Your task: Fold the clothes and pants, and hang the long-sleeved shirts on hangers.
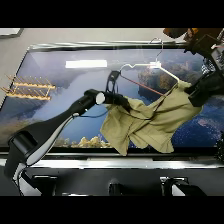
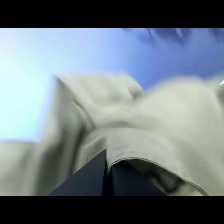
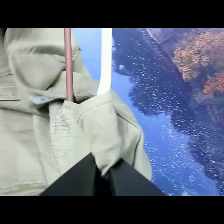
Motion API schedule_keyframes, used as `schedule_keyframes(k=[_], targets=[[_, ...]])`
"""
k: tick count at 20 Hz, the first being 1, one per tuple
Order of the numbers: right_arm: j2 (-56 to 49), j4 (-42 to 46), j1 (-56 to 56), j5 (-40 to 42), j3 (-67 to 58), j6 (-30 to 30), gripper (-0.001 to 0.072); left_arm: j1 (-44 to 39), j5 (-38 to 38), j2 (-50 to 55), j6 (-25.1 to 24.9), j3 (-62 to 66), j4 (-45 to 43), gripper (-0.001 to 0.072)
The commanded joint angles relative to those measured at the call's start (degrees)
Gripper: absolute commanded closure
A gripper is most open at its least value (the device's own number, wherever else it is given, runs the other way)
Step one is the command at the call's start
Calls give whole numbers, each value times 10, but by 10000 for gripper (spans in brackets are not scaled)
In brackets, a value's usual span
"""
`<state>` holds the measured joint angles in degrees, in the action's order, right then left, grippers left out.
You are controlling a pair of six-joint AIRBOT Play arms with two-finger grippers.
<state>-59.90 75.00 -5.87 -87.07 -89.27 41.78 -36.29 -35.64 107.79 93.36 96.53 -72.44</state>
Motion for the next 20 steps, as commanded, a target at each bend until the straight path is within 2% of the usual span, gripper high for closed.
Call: schedule_keyframes(k=[1, 11, 20], targets=[[9, -24, 0, -20, 0, 3, 686, 43, -23, 1, 48, 44, 3, 688], [47, -30, 0, -60, 0, 18, 687, 73, -39, 1, 46, 61, 15, 688], [54, -30, 0, -61, 0, 34, 687, 89, -31, -1, 40, 79, 34, 687]])
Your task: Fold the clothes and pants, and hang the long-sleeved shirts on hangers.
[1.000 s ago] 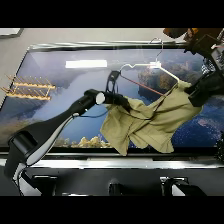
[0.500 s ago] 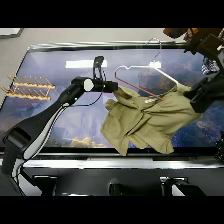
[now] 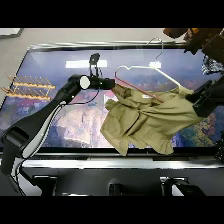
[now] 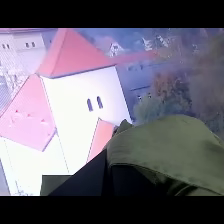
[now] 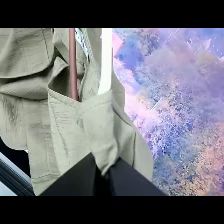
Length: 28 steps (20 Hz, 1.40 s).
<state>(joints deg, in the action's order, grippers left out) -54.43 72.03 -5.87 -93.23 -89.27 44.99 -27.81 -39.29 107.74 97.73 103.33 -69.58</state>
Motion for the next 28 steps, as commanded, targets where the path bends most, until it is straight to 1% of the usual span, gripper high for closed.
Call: schedule_keyframes(k=[1, 10, 14, 17, 21, 26, 28], targets=[[-3, -3, 0, 1, 0, 2, 687, 5, 10, 0, -6, 19, 6, 687], [-19, -20, 0, -5, 0, -9, 687, 12, 14, 0, -34, 58, 6, 687], [-32, -16, 0, -6, 0, -18, 687, 13, 10, 0, -34, 77, 6, 687], [-48, 17, 0, 13, 0, -22, 688, 14, -14, 0, -35, 103, 5, 687], [-58, 26, 1, 20, 0, -22, 687, 15, -52, -2, -34, 122, 5, 687], [-64, 14, 1, 41, 0, -21, 688, 12, -89, -27, -34, 122, 6, 687], [-77, -16, 1, 41, 0, -21, 688, 10, -92, -47, -34, 122, 6, 687]])
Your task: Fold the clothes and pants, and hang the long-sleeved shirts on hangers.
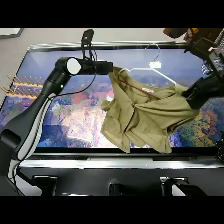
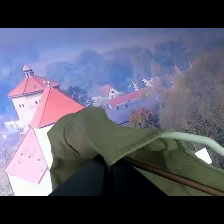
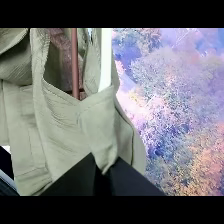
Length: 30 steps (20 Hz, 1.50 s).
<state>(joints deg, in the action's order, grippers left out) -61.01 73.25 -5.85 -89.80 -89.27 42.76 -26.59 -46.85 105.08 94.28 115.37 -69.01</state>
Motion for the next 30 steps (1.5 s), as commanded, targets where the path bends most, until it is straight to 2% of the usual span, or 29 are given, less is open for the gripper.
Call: schedule_keyframes(k=[1, 5, 7, 9, 13, 15, 18, 23, 24, 27, 28, 30], targets=[[-19, -48, 1, 8, 0, 1, 688, -2, -16, -30, 0, 2, 0, 687], [-35, -26, 64, 23, 0, 6, 688, -10, -16, -68, -15, 2, 0, 687], [-46, 15, 102, 59, 0, 50, 688, -14, -22, -86, -25, 2, 0, 687], [-54, 42, 123, 103, 0, 66, 688, -18, -45, -107, -30, 2, 0, 687], [-44, 49, 125, 191, 0, 91, 688, -28, -186, -126, -30, -3, 0, 688], [-24, 48, 125, 222, 0, 96, 688, -38, -224, -130, -31, -16, 0, 688], [12, 47, 125, 216, 0, 107, 688, -79, -226, -130, -54, -21, -3, 688], [78, 46, 125, 154, -1, 117, 688, -121, -226, -130, -52, -21, -75, 681], [89, 46, 125, 141, 0, 123, 688, -119, -226, -130, -52, -21, -76, 610], [108, 48, 125, 105, 0, 126, 688, -112, -226, -132, -52, -20, -75, 227], [111, 51, 125, 99, 0, 126, 688, -109, -226, -134, -52, -20, -75, 161], [117, 63, 125, 100, 0, 125, 688, -99, -226, -142, -52, -19, -76, 160]])
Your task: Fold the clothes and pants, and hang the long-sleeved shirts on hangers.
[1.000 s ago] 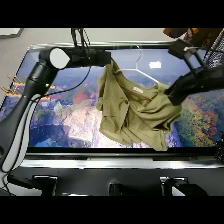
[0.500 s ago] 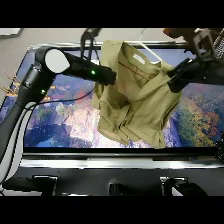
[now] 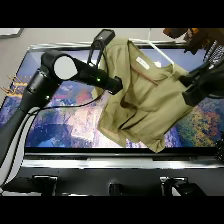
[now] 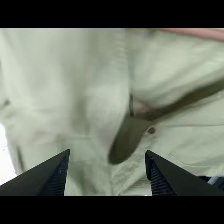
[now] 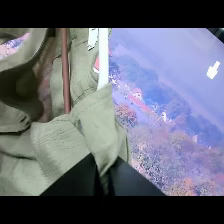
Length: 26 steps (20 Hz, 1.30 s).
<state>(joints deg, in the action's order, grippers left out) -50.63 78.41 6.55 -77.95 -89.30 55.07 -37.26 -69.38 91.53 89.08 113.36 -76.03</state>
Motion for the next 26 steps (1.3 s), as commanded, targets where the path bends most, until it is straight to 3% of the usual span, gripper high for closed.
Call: schedule_keyframes(k=[1, 4, 6, 8, 10, 14, 21, 24, 26], targets=[[16, 23, 1, -18, 0, 2, 688, 16, 0, -12, 0, 1, -6, 160], [31, 75, 1, -12, 0, 33, 688, 45, -1, -29, 3, 1, -6, 160], [45, 150, 1, -1, 0, 156, 686, 67, -1, -41, 16, 1, -6, 160], [61, 243, 1, -3, 0, 330, 687, 86, -1, -51, 16, 1, -6, 161], [80, 304, 1, -3, 0, 372, 687, 100, -2, -59, 16, 1, -6, 161], [86, 457, 1, -39, -16, 532, 688, 107, -4, -63, 16, 1, -5, 161], [-10, 734, 0, -122, -100, 627, 689, 107, -18, -62, 15, 1, -5, 161], [-62, 821, 0, -100, -136, 682, 689, 107, -18, -61, 15, -1, -5, 161], [-80, 848, 0, -45, -151, 752, 689, 107, -17, -61, 15, -2, -5, 161]])
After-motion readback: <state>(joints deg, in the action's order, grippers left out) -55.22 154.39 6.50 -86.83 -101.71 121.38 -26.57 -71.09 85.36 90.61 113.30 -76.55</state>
